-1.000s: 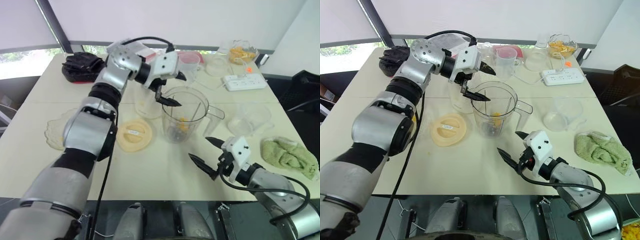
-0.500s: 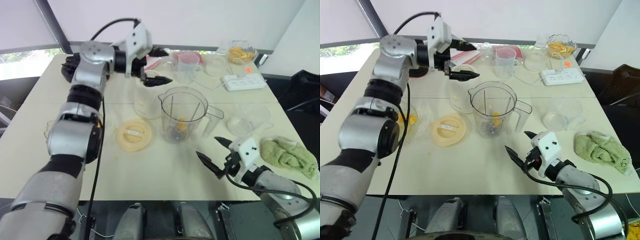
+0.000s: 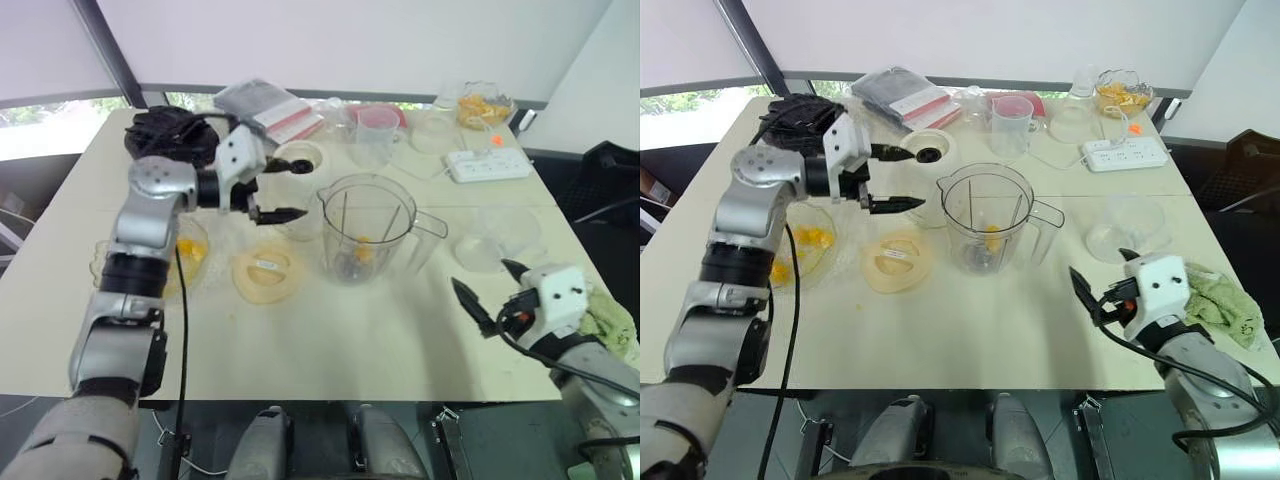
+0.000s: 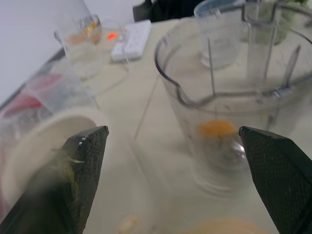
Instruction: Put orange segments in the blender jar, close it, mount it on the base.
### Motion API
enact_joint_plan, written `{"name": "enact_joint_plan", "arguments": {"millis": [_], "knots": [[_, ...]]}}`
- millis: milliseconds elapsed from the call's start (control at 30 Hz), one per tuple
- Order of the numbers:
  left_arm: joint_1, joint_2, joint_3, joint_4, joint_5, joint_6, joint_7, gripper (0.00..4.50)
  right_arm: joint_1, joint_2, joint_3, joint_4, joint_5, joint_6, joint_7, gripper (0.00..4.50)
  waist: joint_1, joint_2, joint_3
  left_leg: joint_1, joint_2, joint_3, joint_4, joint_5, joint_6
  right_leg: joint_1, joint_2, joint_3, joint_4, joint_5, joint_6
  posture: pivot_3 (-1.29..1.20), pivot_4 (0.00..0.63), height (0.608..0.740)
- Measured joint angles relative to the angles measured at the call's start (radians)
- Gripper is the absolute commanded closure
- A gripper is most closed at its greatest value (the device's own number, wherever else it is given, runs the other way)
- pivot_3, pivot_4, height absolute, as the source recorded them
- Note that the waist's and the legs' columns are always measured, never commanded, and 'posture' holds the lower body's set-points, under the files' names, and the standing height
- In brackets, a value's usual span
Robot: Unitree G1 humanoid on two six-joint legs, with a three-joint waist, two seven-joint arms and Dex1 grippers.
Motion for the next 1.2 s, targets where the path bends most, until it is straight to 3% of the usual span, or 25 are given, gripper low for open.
{"name": "enact_joint_plan", "arguments": {"millis": [200, 333, 500, 800, 1200], "knots": [[0.136, -0.001, 0.005, -0.215, -0.096, 0.106, 0.033, 0.03, 0.002, 0.051, -0.031, 0.122, -0.074, -0.083, -0.061, 0.00, 0.003, 0.001, -0.001, 0.002, 0.000, 0.001, 0.000, 0.000, 0.000, 0.003, -0.001, 0.000, -0.001, 0.000, 0.000, 0.00, 0.150, 0.740], [0.267, -0.068, 0.016, -0.318, -0.157, 0.157, 0.130, 0.03, -0.079, 0.098, -0.039, 0.277, -0.173, -0.175, -0.174, 0.00, -0.001, 0.003, -0.002, 0.003, 0.000, 0.001, 0.000, 0.000, 0.000, 0.003, 0.000, 0.001, 0.000, 0.000, 0.000, 0.00, 0.150, 0.740], [0.354, -0.080, 0.019, -0.417, -0.198, 0.200, 0.210, 0.03, -0.168, 0.139, -0.063, 0.389, -0.209, -0.239, -0.263, 0.00, -0.002, 0.004, -0.002, 0.003, 0.001, 0.001, -0.001, 0.000, 0.000, 0.003, 0.000, 0.001, 0.000, 0.000, 0.000, 0.00, 0.150, 0.740], [0.478, 0.010, 0.020, -0.604, -0.278, 0.260, 0.240, 0.03, -0.299, 0.148, -0.112, 0.591, -0.206, -0.277, -0.339, 0.00, -0.002, 0.007, -0.004, 0.004, 0.001, 0.002, -0.002, 0.000, 0.000, 0.003, 0.000, 0.001, 0.000, 0.000, 0.000, 0.00, 0.150, 0.740], [0.508, 0.059, 0.018, -0.642, -0.283, 0.256, 0.301, 0.03, -0.386, 0.159, -0.112, 0.702, -0.153, -0.268, -0.346, 0.00, -0.003, 0.010, -0.005, 0.005, 0.001, 0.002, -0.002, 0.000, 0.000, 0.004, 0.000, 0.001, -0.001, 0.000, 0.000, 0.00, 0.150, 0.740]]}}
